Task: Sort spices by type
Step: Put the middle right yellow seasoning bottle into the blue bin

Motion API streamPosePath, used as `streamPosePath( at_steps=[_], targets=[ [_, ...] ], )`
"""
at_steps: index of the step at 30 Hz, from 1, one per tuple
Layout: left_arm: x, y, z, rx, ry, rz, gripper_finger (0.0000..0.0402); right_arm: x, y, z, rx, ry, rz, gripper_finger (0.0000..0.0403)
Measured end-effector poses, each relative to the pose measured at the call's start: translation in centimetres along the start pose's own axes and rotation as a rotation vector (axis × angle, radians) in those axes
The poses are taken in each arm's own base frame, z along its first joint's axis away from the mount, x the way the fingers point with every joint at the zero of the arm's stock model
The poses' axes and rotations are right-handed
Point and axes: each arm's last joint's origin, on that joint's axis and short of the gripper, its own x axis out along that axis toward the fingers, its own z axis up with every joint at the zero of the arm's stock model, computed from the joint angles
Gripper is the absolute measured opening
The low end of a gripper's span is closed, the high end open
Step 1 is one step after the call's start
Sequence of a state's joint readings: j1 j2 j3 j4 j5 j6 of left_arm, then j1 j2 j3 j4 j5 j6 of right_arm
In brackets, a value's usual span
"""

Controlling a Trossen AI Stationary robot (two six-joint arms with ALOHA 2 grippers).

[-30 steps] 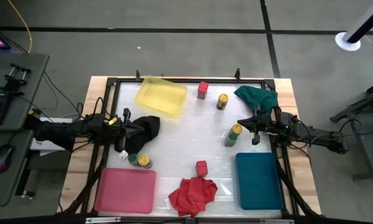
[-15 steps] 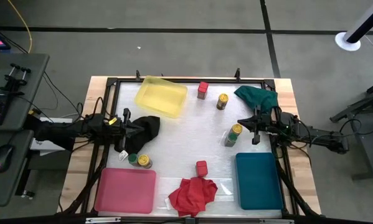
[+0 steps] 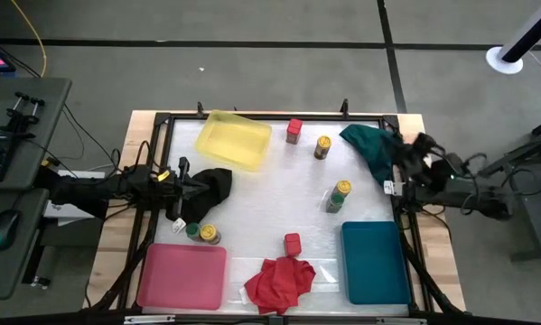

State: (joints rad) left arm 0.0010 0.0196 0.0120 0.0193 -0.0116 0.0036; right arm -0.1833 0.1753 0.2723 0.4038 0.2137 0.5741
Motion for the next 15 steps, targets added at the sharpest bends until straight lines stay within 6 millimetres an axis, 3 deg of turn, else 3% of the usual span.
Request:
streamPosePath(
  at_steps=[4, 7, 15],
  targets=[
    [0.0, 0.0, 0.0, 0.000, -0.001, 0.000, 0.0000, 1.9, 1.1, 0.9, -0.083, 0.352, -0.224, 0.0005],
    [0.0, 0.0, 0.0, 0.000, 0.000, 0.000, 0.0000, 3.0, 1.8, 1.5, -0.122, 0.583, -0.364, 0.0035],
    [0.0, 0.0, 0.0, 0.000, -0.001, 0.000, 0.0000, 6.3, 2.9, 1.1, -0.135, 1.095, -0.560, 0.0223]
  ],
)
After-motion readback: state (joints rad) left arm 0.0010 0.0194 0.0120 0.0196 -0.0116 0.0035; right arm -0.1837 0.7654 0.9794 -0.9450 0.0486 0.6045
